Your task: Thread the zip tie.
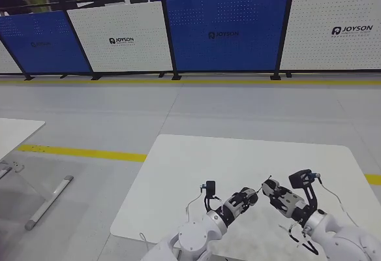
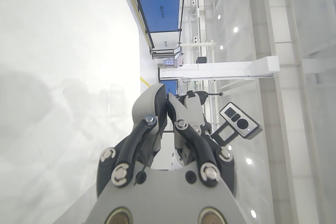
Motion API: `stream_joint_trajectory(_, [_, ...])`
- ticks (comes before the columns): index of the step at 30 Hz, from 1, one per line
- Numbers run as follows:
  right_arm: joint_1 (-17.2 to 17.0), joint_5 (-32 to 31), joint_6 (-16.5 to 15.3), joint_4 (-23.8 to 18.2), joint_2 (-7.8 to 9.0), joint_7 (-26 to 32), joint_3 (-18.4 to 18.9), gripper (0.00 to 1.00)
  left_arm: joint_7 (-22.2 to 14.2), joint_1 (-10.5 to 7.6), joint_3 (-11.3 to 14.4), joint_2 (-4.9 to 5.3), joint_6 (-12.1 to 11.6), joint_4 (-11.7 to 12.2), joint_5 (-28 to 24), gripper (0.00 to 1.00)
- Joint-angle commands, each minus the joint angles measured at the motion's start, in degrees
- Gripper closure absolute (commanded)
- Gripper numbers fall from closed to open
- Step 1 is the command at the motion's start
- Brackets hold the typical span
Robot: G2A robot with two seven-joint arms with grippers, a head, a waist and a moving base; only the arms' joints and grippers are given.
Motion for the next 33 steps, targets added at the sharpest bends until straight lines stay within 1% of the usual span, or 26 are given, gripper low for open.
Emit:
stream_joint_trajectory(1, [-0.09, -0.35, 0.27, -0.23, 0.03, 0.01, 0.06, 1.0, -0.2, 0.04, -0.03, 0.02, 0.01, -0.08, 0.12, 1.0])
stream_joint_trajectory(6, [-0.46, -1.48, 0.94, -0.92, 0.11, -0.05, 0.18, 1.0, -0.57, 0.28, -0.01, 0.05, -0.34, -0.56, 0.46, 1.0])
stream_joint_trajectory(15, [-0.45, -2.24, 0.61, -1.5, 0.24, 0.9, -0.12, 1.0, -0.74, 0.51, -0.19, 0.09, -0.42, -1.02, 0.84, 1.0])
stream_joint_trajectory(20, [-0.32, -2.56, 0.13, -1.5, 0.3, 1.46, -0.43, 1.0, -0.88, 0.46, -0.09, 0.05, -0.32, -1.09, 0.79, 1.0])
stream_joint_trajectory(22, [-0.23, -2.13, -0.51, -1.42, 0.31, 1.74, -0.62, 1.0, -0.97, 0.4, 0.0, 0.03, -0.32, -1.05, 0.87, 1.0])
stream_joint_trajectory(27, [-0.4, -0.87, -1.5, -1.21, 0.45, 1.31, 0.17, 1.0, -0.82, -0.08, 0.43, -0.08, 0.69, -0.39, 1.47, 1.0])
stream_joint_trajectory(30, [-0.58, -1.0, -1.37, -1.29, 0.52, 1.35, 0.42, 1.0, -0.81, -0.22, 0.57, -0.14, 0.65, -0.22, 1.48, 1.0])
stream_joint_trajectory(33, [-0.57, -1.09, -1.32, -1.21, 0.56, 1.45, 0.37, 1.0, -0.79, -0.1, 0.61, -0.17, 0.11, -0.53, 1.34, 1.0])
